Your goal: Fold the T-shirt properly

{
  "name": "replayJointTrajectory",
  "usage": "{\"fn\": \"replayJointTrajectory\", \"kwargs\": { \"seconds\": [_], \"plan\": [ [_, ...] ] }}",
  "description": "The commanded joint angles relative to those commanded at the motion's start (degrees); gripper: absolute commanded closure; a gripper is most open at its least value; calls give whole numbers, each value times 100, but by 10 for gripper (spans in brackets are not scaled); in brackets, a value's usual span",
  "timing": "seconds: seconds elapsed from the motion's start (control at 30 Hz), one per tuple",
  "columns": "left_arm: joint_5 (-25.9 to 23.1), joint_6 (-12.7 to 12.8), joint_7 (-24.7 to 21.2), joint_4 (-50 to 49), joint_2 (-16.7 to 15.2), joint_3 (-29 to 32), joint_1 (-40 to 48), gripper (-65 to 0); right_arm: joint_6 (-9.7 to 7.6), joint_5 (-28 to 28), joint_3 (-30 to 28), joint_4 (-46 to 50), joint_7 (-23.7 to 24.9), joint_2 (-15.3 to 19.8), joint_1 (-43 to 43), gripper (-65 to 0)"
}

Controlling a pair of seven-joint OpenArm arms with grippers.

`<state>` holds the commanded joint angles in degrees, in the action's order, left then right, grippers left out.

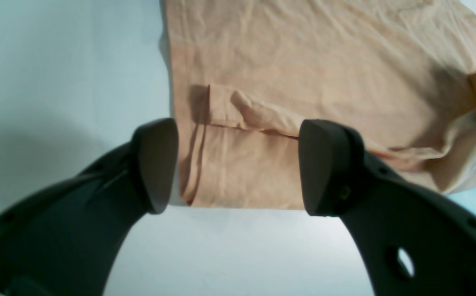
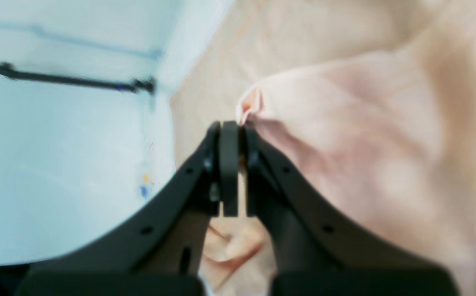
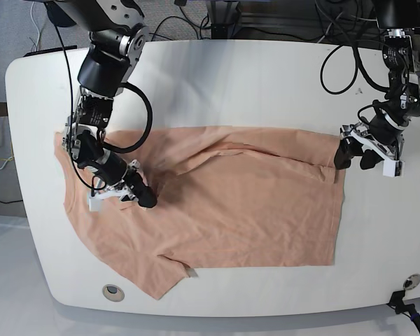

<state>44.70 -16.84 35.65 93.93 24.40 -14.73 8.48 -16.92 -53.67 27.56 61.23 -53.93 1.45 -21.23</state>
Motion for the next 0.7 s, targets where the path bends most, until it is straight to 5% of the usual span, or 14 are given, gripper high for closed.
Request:
{"fn": "replayJointTrajectory", "kwargs": {
  "seconds": [0.07,0.2,0.27,0.47,0.7],
  "plan": [
    [0,0,0,0,0,0,0,-434,0,0,-167,-44,9,0,18,-11],
    [0,0,0,0,0,0,0,-434,0,-35,-255,-18,9,-18,141,-229],
    [0,0,0,0,0,0,0,-434,-18,-44,-255,-9,-26,0,114,-278],
    [-9,0,0,158,9,0,0,-434,-18,-44,-255,1125,-264,369,299,-285],
    [-18,0,-9,598,264,0,158,-434,-9,-18,-264,2470,-510,1538,967,-285]
  ]
}}
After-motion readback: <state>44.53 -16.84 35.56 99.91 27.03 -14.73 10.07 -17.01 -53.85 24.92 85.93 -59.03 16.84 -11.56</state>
